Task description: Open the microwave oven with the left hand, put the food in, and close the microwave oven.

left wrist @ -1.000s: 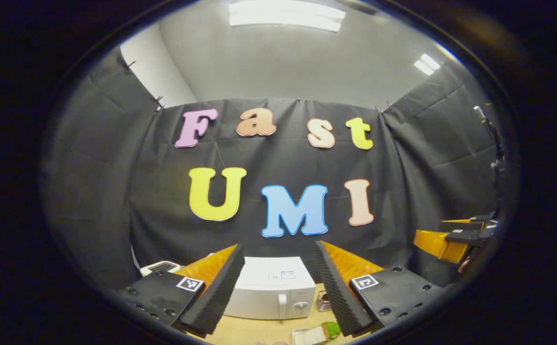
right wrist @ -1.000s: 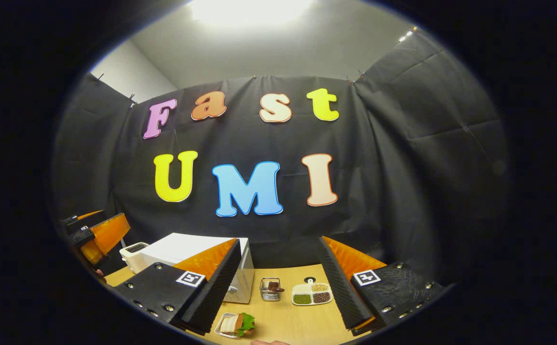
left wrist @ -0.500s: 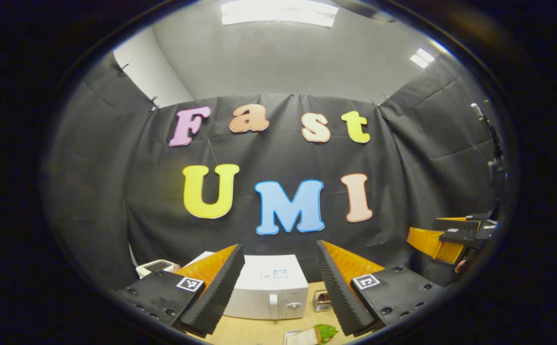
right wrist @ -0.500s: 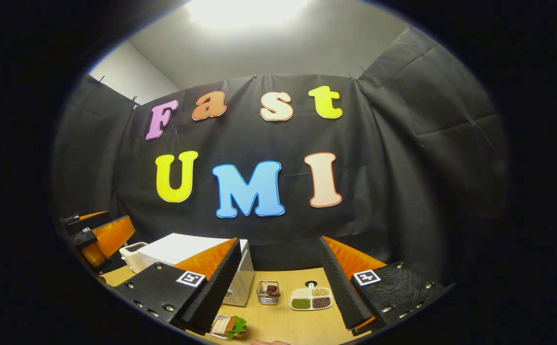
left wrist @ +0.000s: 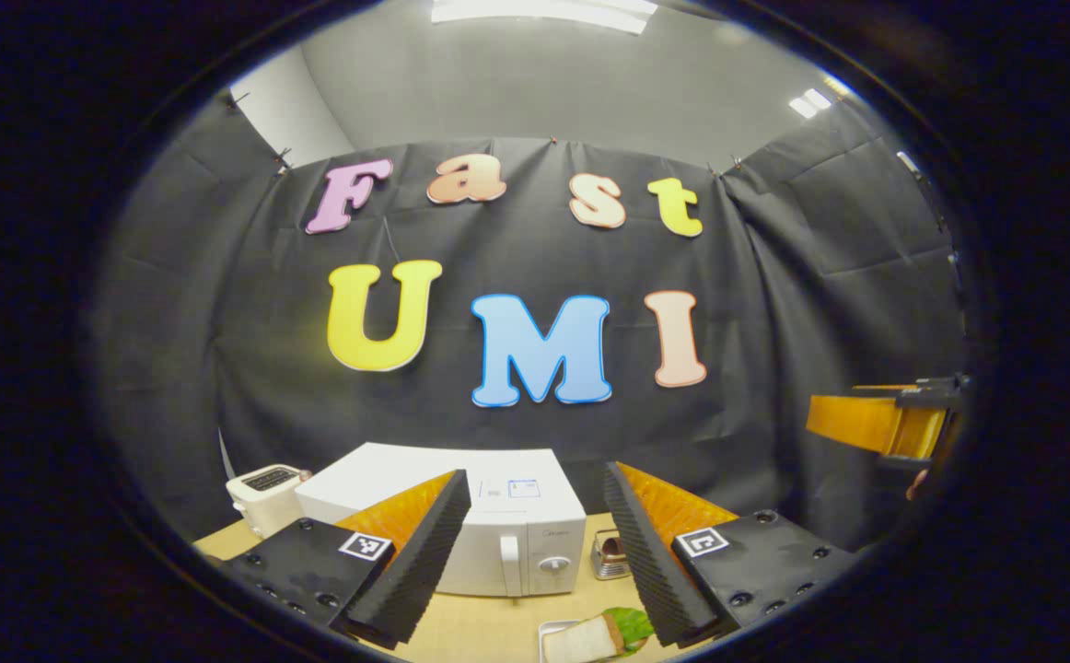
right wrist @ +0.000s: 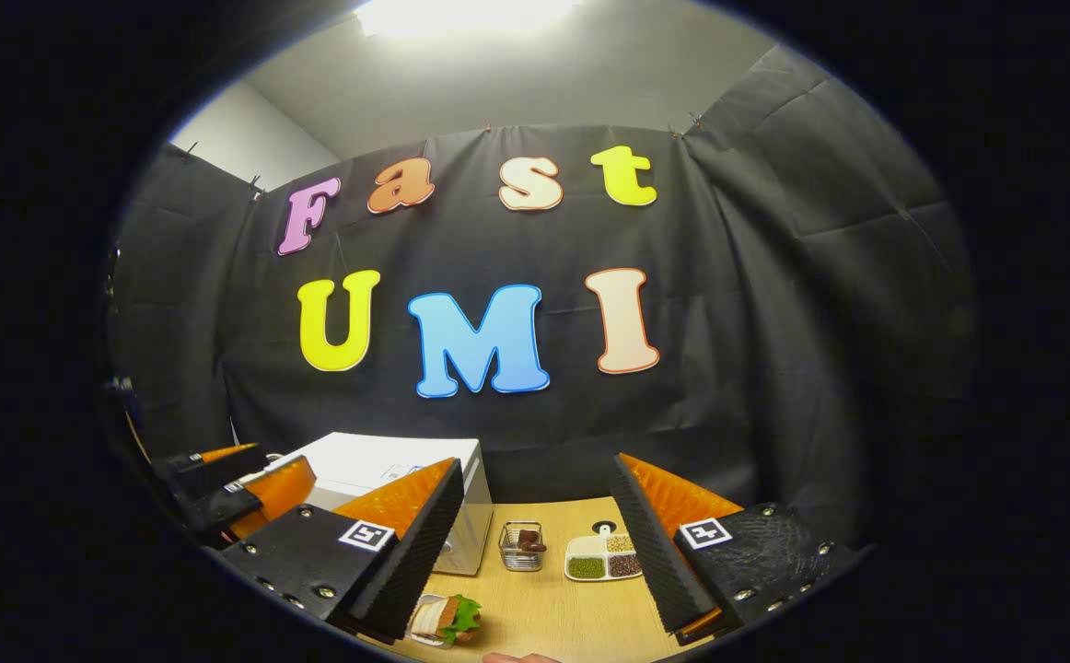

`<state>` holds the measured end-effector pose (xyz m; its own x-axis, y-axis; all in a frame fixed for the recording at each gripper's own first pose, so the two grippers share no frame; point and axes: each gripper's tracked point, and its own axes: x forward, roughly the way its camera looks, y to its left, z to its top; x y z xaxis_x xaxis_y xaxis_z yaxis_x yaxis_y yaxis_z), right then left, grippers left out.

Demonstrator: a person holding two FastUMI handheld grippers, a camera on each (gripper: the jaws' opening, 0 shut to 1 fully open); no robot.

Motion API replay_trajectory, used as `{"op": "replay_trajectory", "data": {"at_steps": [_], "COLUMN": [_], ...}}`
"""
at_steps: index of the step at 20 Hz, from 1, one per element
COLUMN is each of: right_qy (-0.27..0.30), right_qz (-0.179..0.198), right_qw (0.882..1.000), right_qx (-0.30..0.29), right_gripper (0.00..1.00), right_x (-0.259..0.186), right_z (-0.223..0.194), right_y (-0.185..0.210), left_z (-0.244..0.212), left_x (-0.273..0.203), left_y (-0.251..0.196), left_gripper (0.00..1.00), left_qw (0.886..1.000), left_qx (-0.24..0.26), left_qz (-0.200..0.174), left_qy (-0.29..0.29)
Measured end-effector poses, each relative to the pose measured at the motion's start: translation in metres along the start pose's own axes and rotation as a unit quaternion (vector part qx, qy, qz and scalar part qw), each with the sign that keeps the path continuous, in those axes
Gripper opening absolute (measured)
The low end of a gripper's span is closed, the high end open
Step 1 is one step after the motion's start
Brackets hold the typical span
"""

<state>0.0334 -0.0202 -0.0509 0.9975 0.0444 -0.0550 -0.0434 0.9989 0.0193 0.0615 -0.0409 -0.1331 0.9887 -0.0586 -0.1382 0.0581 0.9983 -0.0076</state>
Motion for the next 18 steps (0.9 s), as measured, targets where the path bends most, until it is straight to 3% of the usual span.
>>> {"op": "replay_trajectory", "data": {"at_steps": [2,6,12,13,15,18], "right_qy": [0.007,0.013,0.031,0.033,0.033,0.038], "right_qz": [-0.009,0.013,-0.025,-0.029,-0.038,-0.04], "right_qw": [1.0,1.0,0.999,0.999,0.999,0.998], "right_qx": [0.004,0.019,0.016,0.017,0.014,0.012], "right_gripper": [0.96,0.97,0.96,0.96,0.96,0.96], "right_x": [0.0,0.003,0.01,0.012,0.015,0.018], "right_z": [-0.007,-0.017,-0.026,-0.027,-0.028,-0.032], "right_y": [0.006,0.018,0.001,-0.002,-0.008,-0.01], "left_z": [-0.033,-0.109,-0.197,-0.207,-0.223,-0.232], "left_x": [0.02,0.065,0.124,0.129,0.137,0.142], "left_y": [0.007,0.021,0.036,0.039,0.04,0.033], "left_gripper": [0.98,0.96,0.93,0.98,0.89,0.48], "left_qw": [1.0,0.996,0.985,0.984,0.981,0.979], "left_qx": [-0.017,-0.032,-0.044,-0.043,-0.044,-0.023], "left_qz": [-0.006,-0.013,0.006,0.011,0.011,0.001], "left_qy": [0.022,0.086,0.166,0.173,0.187,0.203]}}
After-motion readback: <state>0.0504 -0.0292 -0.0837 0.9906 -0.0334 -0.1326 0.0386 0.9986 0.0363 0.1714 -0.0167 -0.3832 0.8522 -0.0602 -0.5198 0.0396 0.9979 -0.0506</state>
